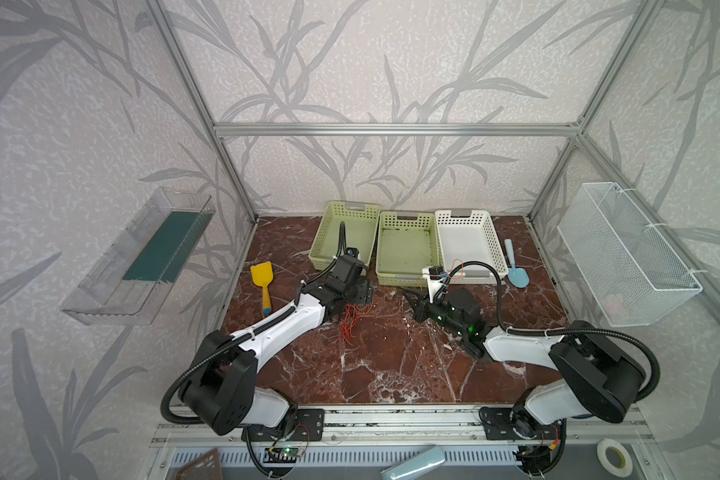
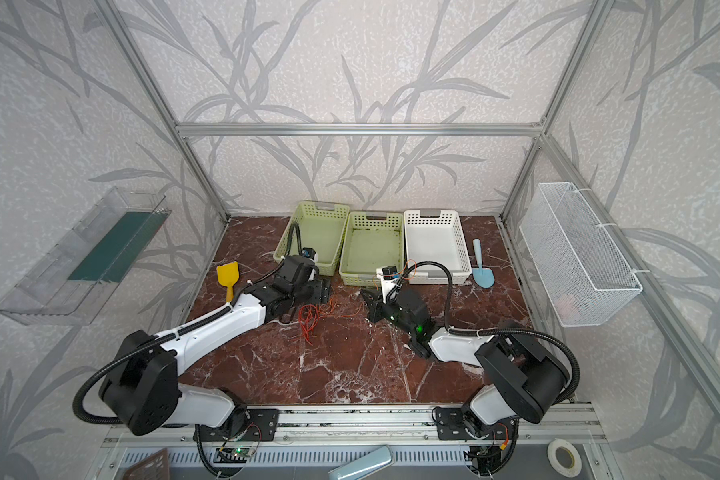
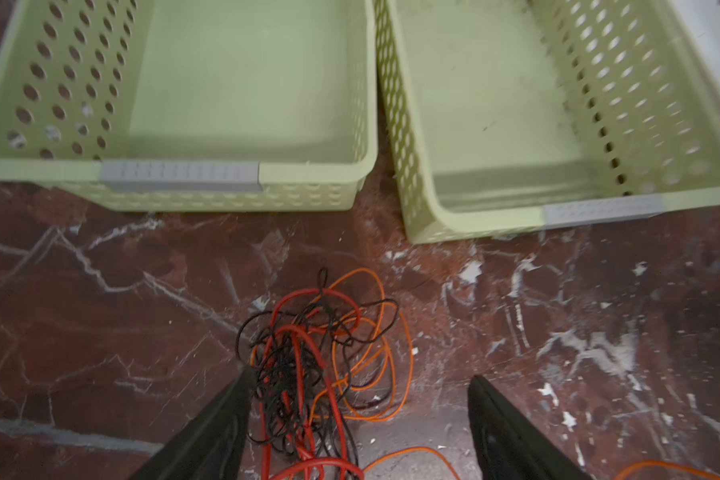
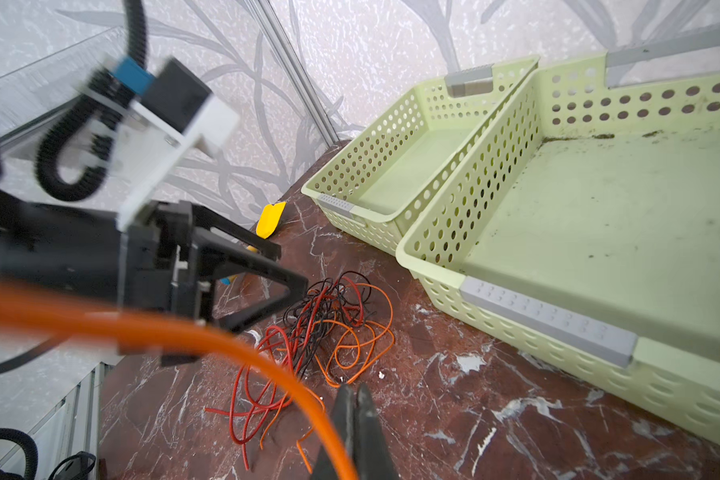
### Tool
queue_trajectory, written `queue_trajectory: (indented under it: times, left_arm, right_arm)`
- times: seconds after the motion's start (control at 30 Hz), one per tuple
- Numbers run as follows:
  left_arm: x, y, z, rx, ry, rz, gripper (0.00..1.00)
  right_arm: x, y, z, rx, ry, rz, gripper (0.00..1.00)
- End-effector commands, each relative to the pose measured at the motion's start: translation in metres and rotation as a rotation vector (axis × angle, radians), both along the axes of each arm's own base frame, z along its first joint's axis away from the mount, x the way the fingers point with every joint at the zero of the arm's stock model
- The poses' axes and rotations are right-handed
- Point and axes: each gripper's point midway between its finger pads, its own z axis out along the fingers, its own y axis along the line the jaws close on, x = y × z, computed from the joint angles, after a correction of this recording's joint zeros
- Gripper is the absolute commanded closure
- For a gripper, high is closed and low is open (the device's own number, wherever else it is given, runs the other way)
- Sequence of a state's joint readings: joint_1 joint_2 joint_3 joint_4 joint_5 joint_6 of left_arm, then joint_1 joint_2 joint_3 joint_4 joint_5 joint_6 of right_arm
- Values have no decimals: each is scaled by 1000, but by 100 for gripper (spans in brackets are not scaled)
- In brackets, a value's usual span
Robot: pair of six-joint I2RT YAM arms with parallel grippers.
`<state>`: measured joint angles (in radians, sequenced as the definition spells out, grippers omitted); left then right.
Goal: Untangle the cables
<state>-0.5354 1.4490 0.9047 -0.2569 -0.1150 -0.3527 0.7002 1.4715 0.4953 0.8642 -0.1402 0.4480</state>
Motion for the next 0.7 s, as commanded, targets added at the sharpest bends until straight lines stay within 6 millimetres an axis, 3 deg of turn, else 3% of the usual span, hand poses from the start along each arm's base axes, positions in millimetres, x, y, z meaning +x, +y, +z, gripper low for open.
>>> queue_trajectory:
  times: [0.0,0.17,0.2,0.3,0.43,0.53,0.67]
  left_arm:
    - [0,13,-28,21,72,94,19]
    - [-1,11,-59,77,186,71,26]
    - [-1,12,-64,89,200,72,30]
    - [-3,19,-79,116,241,93,54]
    - [-8,32,-94,133,281,134,76]
    - [-12,39,-100,142,301,156,86]
    - [-13,47,-100,167,300,178,91]
  right_arm:
    - [0,-1,11,-33,-30,13,100]
    - [-3,-3,24,-35,-60,15,100]
    - [-3,-6,21,-51,-44,10,100]
    - [-1,-15,33,-44,-60,-15,100]
    - [4,-35,49,-46,-53,-73,100]
    - [6,-47,65,-49,-72,-95,100]
    - [10,-63,84,-40,-91,-124,100]
